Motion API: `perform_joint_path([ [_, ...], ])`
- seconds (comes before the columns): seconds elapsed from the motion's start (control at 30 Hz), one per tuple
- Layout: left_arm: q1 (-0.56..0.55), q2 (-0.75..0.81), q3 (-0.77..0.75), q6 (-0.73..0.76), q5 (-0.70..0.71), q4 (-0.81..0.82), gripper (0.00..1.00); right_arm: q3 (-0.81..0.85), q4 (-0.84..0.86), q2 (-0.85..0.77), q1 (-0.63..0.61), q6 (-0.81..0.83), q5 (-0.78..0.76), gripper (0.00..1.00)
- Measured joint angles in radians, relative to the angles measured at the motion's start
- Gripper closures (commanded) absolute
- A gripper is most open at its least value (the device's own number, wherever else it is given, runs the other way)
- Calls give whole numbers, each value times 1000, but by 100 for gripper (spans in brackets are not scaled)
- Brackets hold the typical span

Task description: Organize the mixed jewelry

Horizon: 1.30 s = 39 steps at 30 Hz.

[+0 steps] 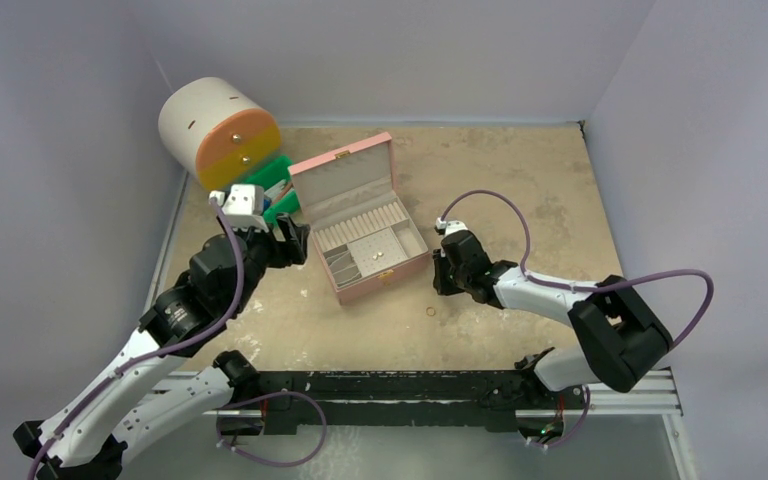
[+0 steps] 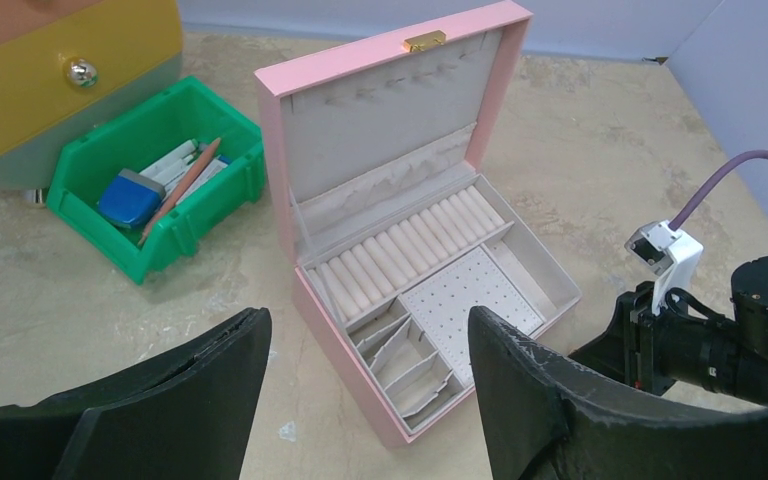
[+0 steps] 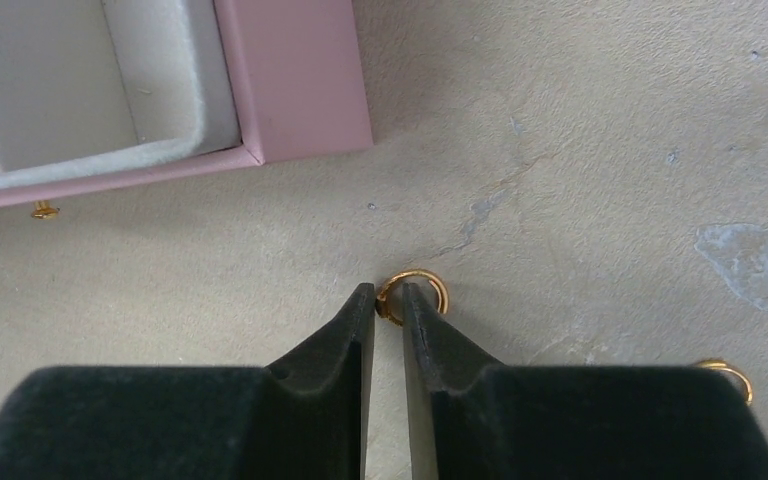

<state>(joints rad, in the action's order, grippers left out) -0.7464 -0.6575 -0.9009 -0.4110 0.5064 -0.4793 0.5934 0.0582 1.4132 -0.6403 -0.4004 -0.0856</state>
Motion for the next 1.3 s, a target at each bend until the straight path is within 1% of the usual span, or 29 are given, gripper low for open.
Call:
perform_joint_path([
  [0.3, 0, -13, 0, -1, 11, -8, 27, 0, 1, 1, -3, 0, 1, 85],
  [0.47, 0, -13, 0, -1, 20, -9, 27, 0, -3, 0, -15, -2, 0, 89],
  [0.53, 1, -13, 0, -1, 22, -9, 27, 0, -4, 0, -22, -3, -1, 93],
  [0.6, 2, -13, 0, -1, 22, -9, 27, 0, -6, 0, -30, -4, -2, 100],
  [0.87, 6, -13, 0, -1, 22, -9, 27, 0, -20, -8, -56, -15, -16, 100],
  [0.97, 6, -14, 0, -1, 22, -9, 27, 0, -42, -36, -66, -18, -15, 100],
  [1.13, 6, -24, 0, -1, 12, -9, 29, 14, -77, -135, -95, -6, 3, 100],
  [1.3, 6, -46, 0, -3, -31, -9, 30, 26, -77, -245, -185, 52, 39, 100],
])
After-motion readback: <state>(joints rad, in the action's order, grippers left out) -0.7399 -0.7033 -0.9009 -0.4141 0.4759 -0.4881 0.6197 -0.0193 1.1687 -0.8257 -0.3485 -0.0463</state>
